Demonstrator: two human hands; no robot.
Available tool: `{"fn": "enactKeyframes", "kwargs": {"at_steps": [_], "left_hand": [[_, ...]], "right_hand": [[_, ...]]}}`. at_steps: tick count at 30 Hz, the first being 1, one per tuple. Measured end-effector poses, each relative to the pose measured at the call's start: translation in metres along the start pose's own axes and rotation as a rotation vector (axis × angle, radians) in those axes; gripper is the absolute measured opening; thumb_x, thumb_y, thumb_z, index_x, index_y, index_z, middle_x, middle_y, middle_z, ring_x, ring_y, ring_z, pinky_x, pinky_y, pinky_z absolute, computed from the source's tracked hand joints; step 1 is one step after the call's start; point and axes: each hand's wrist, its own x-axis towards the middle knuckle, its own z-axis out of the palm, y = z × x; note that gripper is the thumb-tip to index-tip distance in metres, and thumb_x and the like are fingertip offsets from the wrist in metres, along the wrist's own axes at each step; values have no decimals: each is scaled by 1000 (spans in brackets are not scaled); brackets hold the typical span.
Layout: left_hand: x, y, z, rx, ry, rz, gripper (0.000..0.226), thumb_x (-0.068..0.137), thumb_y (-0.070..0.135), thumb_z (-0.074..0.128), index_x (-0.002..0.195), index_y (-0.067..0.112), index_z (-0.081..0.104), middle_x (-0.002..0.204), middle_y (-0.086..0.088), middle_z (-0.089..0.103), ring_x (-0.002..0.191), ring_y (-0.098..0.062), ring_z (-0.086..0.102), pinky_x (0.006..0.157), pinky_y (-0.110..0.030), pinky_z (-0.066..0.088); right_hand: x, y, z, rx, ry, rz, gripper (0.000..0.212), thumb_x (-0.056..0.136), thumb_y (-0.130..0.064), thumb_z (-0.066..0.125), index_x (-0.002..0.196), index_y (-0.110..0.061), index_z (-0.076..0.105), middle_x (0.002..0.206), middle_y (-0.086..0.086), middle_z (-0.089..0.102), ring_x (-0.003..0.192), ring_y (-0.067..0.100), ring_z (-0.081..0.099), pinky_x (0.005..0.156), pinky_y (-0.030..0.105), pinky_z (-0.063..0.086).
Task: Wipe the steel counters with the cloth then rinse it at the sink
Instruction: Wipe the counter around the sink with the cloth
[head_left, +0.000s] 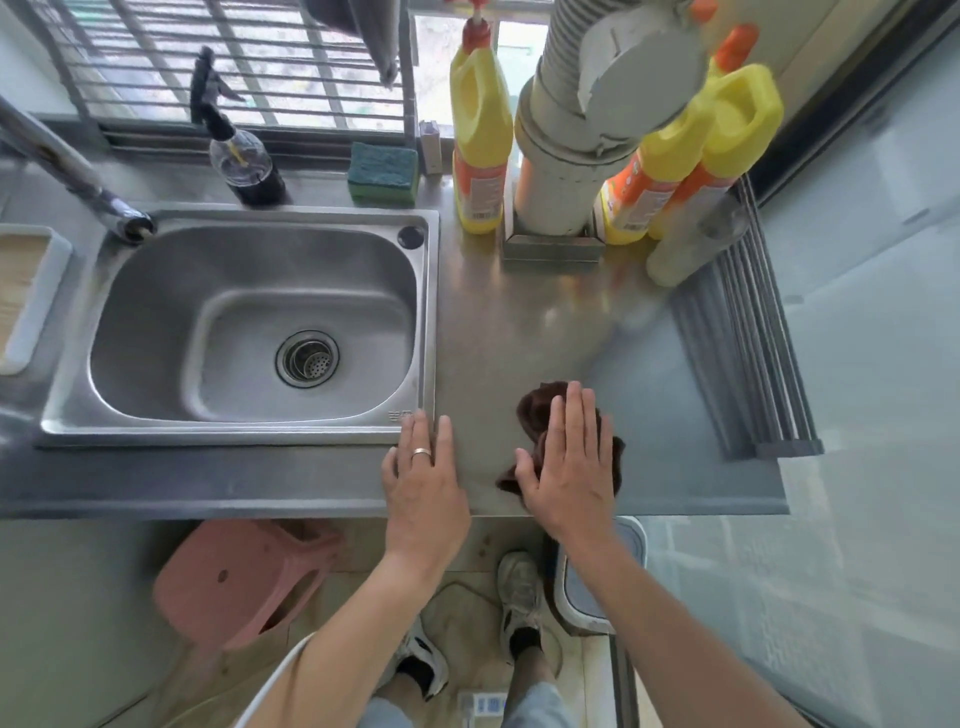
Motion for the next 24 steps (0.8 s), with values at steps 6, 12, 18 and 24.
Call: {"fn": "enactKeyframes", "kwargs": {"at_steps": [6,12,18,24], "left_hand": [[7,24,-1,-71,42,-108,94,72,10,58,158,6,19,161,-19,27,152,-34,19,116,-47,29],[8,23,0,-52,99,-96,95,66,7,58,156,4,25,159,-18,32,151,-32,24,116,-46,34],[11,20,-5,-85,141,-114,88,65,6,58,151,3,35,152,-12,44,145,-25,36,114,-42,37],[27,-1,-22,-144,193,-132,69,65,3,60,134,13,60,112,0,69,100,-23,64,95,-39,44]], "right_hand": [[21,105,-10,-4,-5,231,74,103,-47,35,161,-3,23,171,18,15,156,36,20,126,53,24],[96,122,-11,18,-3,372,65,103,-49,29,162,-21,28,170,13,21,155,38,20,124,58,23],[144,55,-1,45,-14,263,62,102,-51,30,161,-31,30,170,6,25,154,36,21,124,54,19],[139,-44,15,126,-62,-109,59,100,-46,45,157,-34,39,169,1,28,155,34,23,124,54,18]]}}
